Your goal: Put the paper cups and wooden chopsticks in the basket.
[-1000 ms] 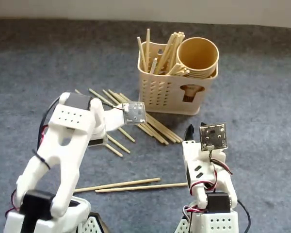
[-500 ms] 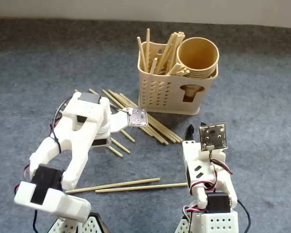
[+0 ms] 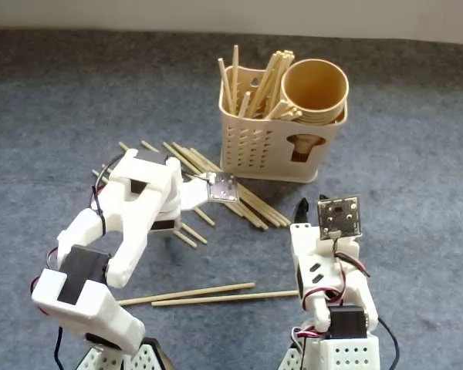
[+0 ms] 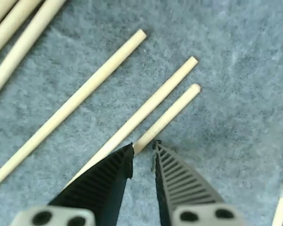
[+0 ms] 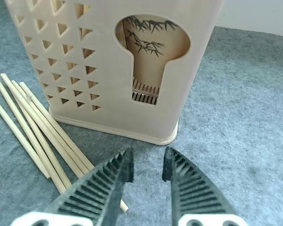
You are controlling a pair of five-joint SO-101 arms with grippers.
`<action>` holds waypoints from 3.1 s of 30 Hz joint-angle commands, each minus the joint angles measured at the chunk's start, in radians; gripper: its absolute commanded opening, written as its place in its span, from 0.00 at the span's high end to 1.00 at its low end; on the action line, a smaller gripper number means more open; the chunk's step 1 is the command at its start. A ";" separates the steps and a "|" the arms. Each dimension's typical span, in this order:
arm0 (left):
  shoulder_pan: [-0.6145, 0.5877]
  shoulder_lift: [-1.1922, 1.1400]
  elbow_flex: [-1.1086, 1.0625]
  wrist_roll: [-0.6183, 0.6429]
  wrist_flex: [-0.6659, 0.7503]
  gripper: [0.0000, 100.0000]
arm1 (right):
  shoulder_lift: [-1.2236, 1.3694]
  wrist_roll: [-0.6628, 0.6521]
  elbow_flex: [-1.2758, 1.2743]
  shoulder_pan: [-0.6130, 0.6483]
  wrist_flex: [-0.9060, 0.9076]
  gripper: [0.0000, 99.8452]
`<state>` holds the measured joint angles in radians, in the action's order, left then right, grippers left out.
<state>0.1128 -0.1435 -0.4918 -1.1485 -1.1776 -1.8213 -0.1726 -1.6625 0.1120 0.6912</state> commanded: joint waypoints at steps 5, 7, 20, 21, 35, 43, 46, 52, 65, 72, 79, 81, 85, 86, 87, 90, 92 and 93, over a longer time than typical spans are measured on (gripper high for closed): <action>-0.010 -0.018 0.016 -0.006 0.023 0.91 | -0.010 -0.011 0.001 0.022 -0.030 0.88; -0.010 -0.025 0.035 -0.006 0.023 0.91 | -0.010 -0.009 -0.010 0.030 -0.030 0.88; -0.010 -0.168 0.200 -0.012 -0.097 0.90 | -0.010 -0.005 -0.125 0.027 0.038 0.88; -0.010 -0.174 0.200 -0.012 -0.106 0.92 | -0.010 -0.005 -0.125 0.027 0.059 0.88; -0.016 -0.085 0.091 -0.011 -0.140 0.99 | -0.010 -0.011 -0.125 0.033 0.332 0.88; -0.016 0.183 -0.062 -0.006 -0.137 0.99 | -0.010 -0.011 -0.125 0.028 0.536 0.88; -0.016 0.268 -0.096 -0.005 -0.141 0.99 | -0.010 -0.011 -0.125 0.027 0.549 0.88; -0.013 0.440 -0.150 0.025 -0.143 0.99 | -0.010 -0.011 -0.125 0.027 0.553 0.88; 0.008 0.796 -0.088 0.307 -0.143 0.99 | -0.010 -0.011 -0.125 0.027 0.553 0.88; 0.007 0.897 0.027 0.468 -0.143 0.99 | -0.010 -0.011 -0.125 0.027 0.553 0.88; 0.008 0.914 0.239 0.695 -0.138 0.99 | -0.010 -0.011 -0.125 0.027 0.553 0.88; 0.010 0.914 0.305 0.749 -0.135 0.99 | -0.010 -0.011 -0.125 0.027 0.553 0.88; 0.065 0.914 0.430 0.848 -0.135 0.99 | -0.010 -0.011 -0.125 0.027 0.553 0.88; 0.084 0.917 0.460 0.876 -0.135 0.99 | -0.010 -0.011 -0.125 0.027 0.553 0.88; 0.104 0.915 0.492 0.904 -0.135 0.99 | -0.010 -0.011 -0.125 0.027 0.553 0.88; 0.166 0.912 0.581 0.973 -0.120 0.99 | -0.010 -0.011 -0.125 0.027 0.553 0.88; 0.208 0.912 0.619 1.011 -0.077 0.99 | -0.010 -0.011 -0.125 0.027 0.553 0.88; 0.229 0.912 0.634 1.031 -0.057 0.99 | -0.010 -0.011 -0.125 0.027 0.553 0.88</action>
<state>0.2509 0.7465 0.0361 -0.1941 -1.3065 -1.8213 -0.1726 -1.6701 0.1366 1.2390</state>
